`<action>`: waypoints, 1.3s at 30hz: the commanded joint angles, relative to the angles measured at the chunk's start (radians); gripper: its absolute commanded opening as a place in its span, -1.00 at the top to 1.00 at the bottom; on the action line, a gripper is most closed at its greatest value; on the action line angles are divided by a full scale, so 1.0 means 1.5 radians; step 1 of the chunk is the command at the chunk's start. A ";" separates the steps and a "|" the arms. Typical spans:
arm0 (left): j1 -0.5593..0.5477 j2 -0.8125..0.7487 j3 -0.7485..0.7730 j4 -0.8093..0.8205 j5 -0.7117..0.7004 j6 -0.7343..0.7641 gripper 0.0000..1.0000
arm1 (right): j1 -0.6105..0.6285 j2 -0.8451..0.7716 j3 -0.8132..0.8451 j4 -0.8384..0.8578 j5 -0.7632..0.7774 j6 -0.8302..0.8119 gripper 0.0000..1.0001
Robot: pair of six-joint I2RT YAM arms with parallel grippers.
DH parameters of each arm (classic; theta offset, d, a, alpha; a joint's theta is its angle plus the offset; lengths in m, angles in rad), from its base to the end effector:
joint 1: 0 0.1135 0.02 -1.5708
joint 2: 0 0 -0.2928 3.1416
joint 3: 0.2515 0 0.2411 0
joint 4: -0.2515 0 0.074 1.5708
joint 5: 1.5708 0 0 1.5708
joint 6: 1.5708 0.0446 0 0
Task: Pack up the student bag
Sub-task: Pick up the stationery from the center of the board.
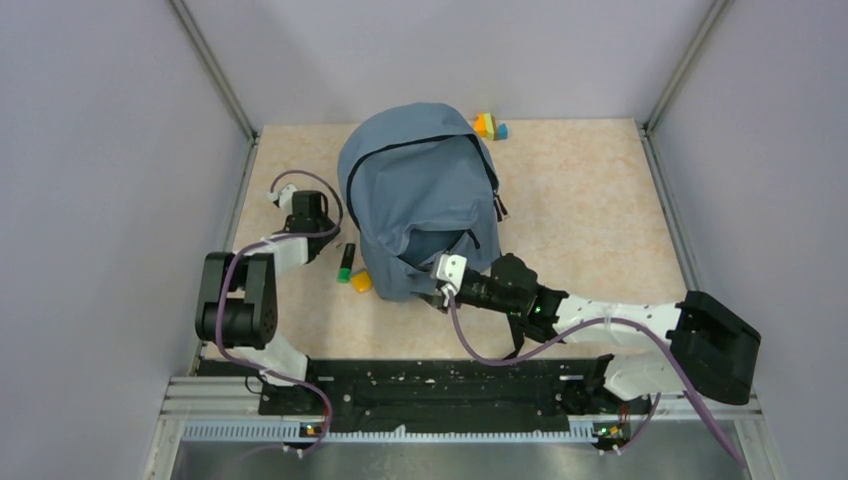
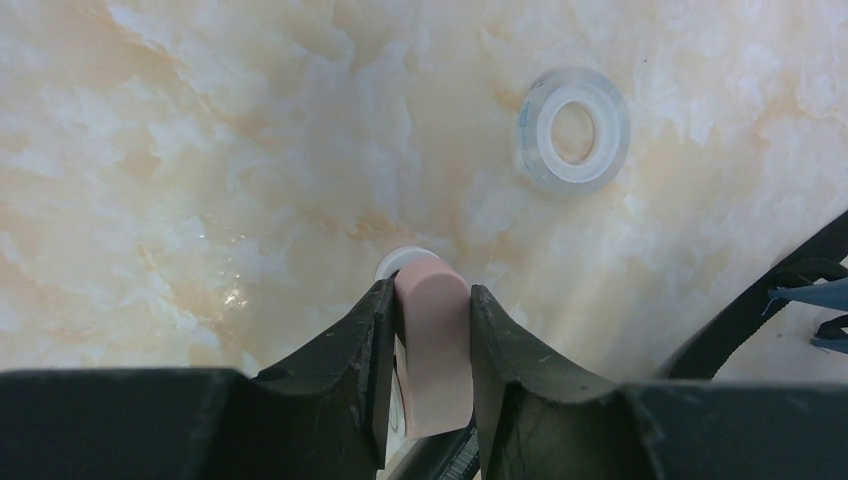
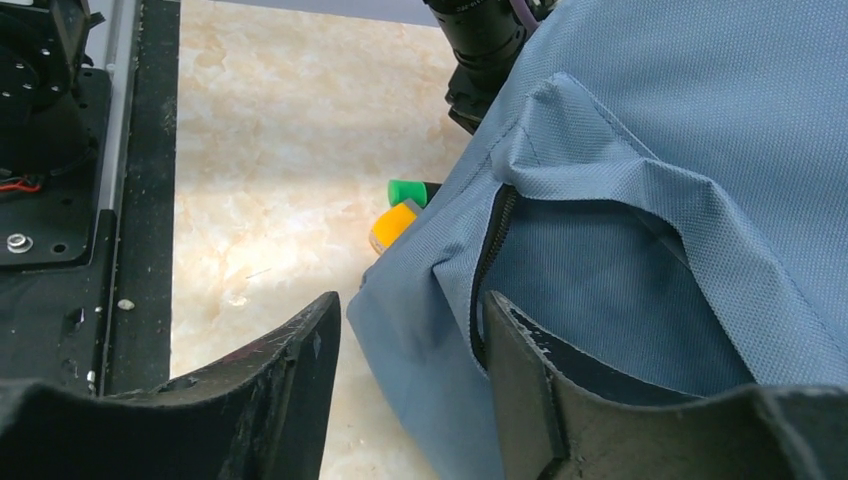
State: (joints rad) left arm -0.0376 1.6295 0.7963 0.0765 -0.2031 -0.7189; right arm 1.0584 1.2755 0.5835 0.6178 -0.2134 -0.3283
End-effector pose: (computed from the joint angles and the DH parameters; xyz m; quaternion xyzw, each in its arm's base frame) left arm 0.3243 -0.0032 0.1925 -0.3430 0.8477 -0.0589 0.4004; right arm 0.1242 0.2401 0.2821 -0.5214 0.5141 0.3144 0.6041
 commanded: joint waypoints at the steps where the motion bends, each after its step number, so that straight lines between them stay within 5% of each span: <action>1: 0.003 -0.046 -0.034 0.002 -0.024 0.000 1.00 | 0.011 -0.045 -0.002 0.016 -0.014 0.025 -0.10; 9: 0.003 -0.244 -0.107 -0.023 -0.047 0.024 1.00 | 0.011 -0.146 0.046 -0.096 0.101 0.087 -0.20; 14: -0.012 -0.435 -0.142 -0.049 -0.002 0.097 1.00 | 0.009 -0.180 0.083 -0.182 0.300 0.105 -0.24; 20: -0.163 -0.662 -0.079 -0.086 0.014 0.270 1.00 | -0.053 -0.237 0.066 -0.196 0.396 0.125 -0.25; 33: -0.483 -0.584 0.064 -0.149 0.089 0.398 1.00 | -0.211 -0.306 0.043 -0.252 0.429 0.202 -0.27; 39: -0.524 -0.478 0.098 -0.142 0.084 0.449 1.00 | -0.214 -0.310 0.032 -0.241 0.415 0.208 -0.27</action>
State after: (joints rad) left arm -0.8101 0.8433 0.8772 -0.1719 -0.0895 -0.1204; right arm 0.7483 0.8234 0.6399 0.2394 0.4038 -0.0368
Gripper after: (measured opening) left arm 0.348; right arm 0.637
